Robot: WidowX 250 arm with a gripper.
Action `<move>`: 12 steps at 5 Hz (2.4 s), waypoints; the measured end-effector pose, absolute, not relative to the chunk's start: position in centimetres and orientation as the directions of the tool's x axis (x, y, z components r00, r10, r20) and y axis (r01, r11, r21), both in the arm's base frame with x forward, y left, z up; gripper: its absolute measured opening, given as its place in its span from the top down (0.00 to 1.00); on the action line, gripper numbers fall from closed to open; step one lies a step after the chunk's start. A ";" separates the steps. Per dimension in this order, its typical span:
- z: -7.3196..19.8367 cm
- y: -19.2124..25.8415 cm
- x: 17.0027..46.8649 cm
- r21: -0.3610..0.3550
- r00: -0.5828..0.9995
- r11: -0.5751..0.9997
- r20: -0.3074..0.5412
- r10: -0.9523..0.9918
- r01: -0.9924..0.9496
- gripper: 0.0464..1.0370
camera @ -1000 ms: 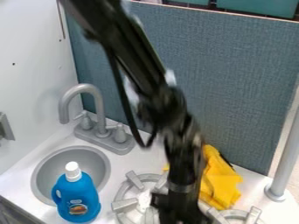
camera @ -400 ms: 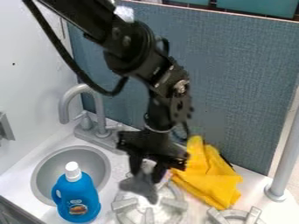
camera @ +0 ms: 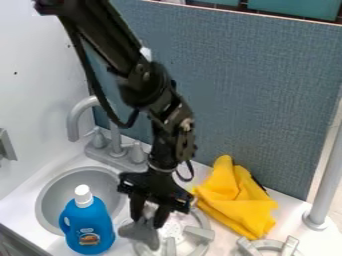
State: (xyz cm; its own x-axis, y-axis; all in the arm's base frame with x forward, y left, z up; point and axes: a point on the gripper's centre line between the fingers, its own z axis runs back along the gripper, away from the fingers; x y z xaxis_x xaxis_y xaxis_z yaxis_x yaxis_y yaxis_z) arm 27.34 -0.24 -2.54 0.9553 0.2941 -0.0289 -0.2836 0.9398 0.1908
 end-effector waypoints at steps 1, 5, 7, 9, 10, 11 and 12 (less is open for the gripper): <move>-4.2 0.3 28.0 0.172 0.953 0.943 -0.050 0.298 -0.286 0.56; -7.4 2.2 30.6 0.024 0.960 0.960 0.028 0.277 -0.278 0.17; -5.5 2.0 30.1 0.039 0.941 0.942 0.077 0.331 -0.334 0.03; -2.5 0.3 30.2 -0.006 0.931 0.941 0.147 0.335 -0.338 0.03; -0.3 -0.4 28.4 0.076 0.955 0.952 0.048 0.293 -0.296 0.03; 2.7 -0.6 25.6 0.201 0.956 0.942 -0.062 0.286 -0.269 0.03; 4.9 -0.2 23.0 0.237 0.950 0.938 -0.121 0.287 -0.253 0.03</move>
